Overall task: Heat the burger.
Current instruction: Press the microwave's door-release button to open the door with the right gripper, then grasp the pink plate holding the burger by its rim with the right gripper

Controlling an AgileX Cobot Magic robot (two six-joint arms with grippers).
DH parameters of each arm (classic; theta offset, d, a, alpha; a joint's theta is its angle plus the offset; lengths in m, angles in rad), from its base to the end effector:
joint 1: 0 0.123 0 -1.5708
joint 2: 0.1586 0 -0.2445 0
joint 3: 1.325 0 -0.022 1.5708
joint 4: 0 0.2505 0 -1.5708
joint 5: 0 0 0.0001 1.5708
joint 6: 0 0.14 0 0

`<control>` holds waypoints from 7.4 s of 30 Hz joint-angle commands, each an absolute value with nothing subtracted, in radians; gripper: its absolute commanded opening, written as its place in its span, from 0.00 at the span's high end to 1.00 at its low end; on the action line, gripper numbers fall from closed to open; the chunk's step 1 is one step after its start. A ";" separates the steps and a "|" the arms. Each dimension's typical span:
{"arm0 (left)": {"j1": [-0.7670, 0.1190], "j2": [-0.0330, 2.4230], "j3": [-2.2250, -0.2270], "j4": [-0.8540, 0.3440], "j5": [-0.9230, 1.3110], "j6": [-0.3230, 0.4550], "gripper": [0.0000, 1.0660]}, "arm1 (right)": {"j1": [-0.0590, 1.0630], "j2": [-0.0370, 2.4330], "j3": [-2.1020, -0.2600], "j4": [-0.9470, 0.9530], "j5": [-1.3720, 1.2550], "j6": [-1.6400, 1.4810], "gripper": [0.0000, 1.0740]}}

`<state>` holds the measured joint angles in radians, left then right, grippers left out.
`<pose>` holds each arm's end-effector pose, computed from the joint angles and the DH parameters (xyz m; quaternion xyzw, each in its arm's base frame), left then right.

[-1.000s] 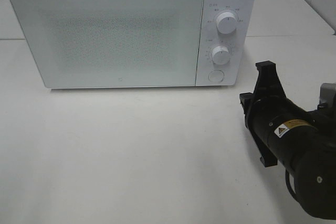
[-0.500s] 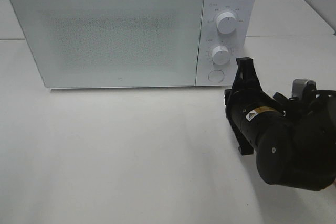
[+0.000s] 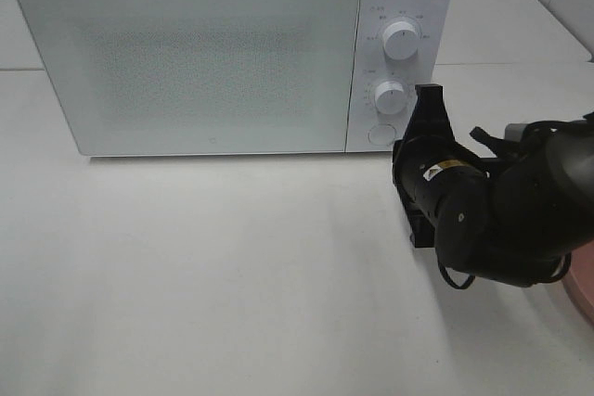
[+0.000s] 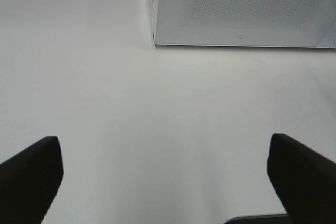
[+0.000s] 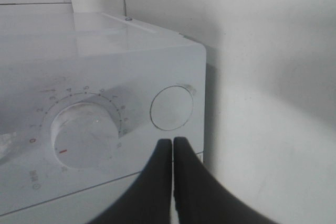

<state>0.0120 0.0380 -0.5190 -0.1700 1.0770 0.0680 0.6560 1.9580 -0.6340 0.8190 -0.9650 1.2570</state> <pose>0.0810 -0.0199 0.2573 0.0272 0.8588 -0.0646 0.5076 0.3129 0.1348 0.0529 0.5778 0.5858 0.3821 0.4207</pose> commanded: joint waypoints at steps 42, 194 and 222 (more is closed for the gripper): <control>0.011 0.036 -0.514 -0.170 1.065 0.072 0.08 | 0.559 2.148 -0.850 0.739 -0.928 1.317 1.00; 0.011 0.036 -0.514 -0.170 1.065 0.072 0.08 | 0.375 1.285 -0.673 -0.147 0.763 0.158 0.46; 0.011 0.036 -0.514 -0.170 1.065 0.072 0.08 | 0.214 1.422 -0.667 -0.218 0.693 0.204 0.11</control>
<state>0.0120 0.0380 -0.5180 -0.1670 1.0770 0.0680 0.2190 1.4130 -0.6690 -0.2070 0.7020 0.1930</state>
